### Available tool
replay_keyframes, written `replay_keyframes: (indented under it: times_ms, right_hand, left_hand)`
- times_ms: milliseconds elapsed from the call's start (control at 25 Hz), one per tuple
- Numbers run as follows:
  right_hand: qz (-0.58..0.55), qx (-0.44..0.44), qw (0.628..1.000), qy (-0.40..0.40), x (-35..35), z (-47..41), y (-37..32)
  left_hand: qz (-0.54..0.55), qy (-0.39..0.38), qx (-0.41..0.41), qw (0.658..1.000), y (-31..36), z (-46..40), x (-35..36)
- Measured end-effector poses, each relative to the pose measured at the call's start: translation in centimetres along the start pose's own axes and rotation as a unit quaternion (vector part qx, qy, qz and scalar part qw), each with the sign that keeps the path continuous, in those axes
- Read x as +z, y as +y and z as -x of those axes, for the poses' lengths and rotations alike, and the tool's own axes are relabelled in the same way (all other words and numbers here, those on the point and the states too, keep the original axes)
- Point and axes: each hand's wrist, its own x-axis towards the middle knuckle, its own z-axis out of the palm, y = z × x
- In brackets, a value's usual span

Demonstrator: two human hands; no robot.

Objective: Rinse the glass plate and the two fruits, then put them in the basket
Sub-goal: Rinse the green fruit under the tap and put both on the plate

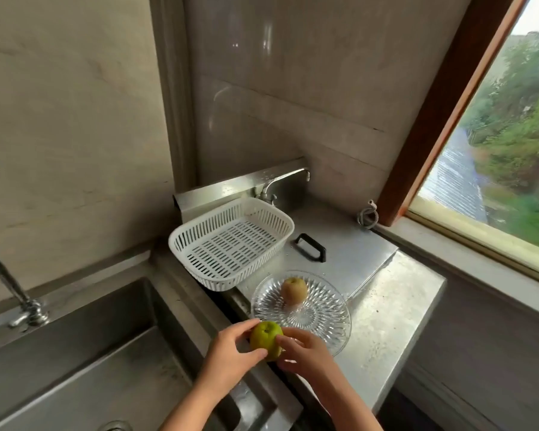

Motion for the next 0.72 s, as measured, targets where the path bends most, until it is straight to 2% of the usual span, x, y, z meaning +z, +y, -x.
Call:
replay_keyframes:
  times_ms: [200,320,480,720]
  right_hand:
    - [-0.017,0.029,0.999,-0.015,-7.1,-5.2,1.3]
    - [0.019,0.043,0.997,-0.063,-11.8,-10.3,2.1]
    - [0.062,0.076,0.989,-0.110,-14.5,-13.3,2.7]
    - [0.089,0.093,0.981,-0.144,-15.9,-15.4,2.8]
  left_hand:
    - [-0.010,0.007,-0.024,1.000,-0.1,-5.0,6.6]
    - [-0.001,0.054,-0.065,0.996,-0.4,-8.4,10.8]
    - [0.009,0.076,-0.126,0.989,-0.2,-9.6,13.9]
    - [0.028,0.103,-0.153,0.982,-0.1,-10.6,15.4]
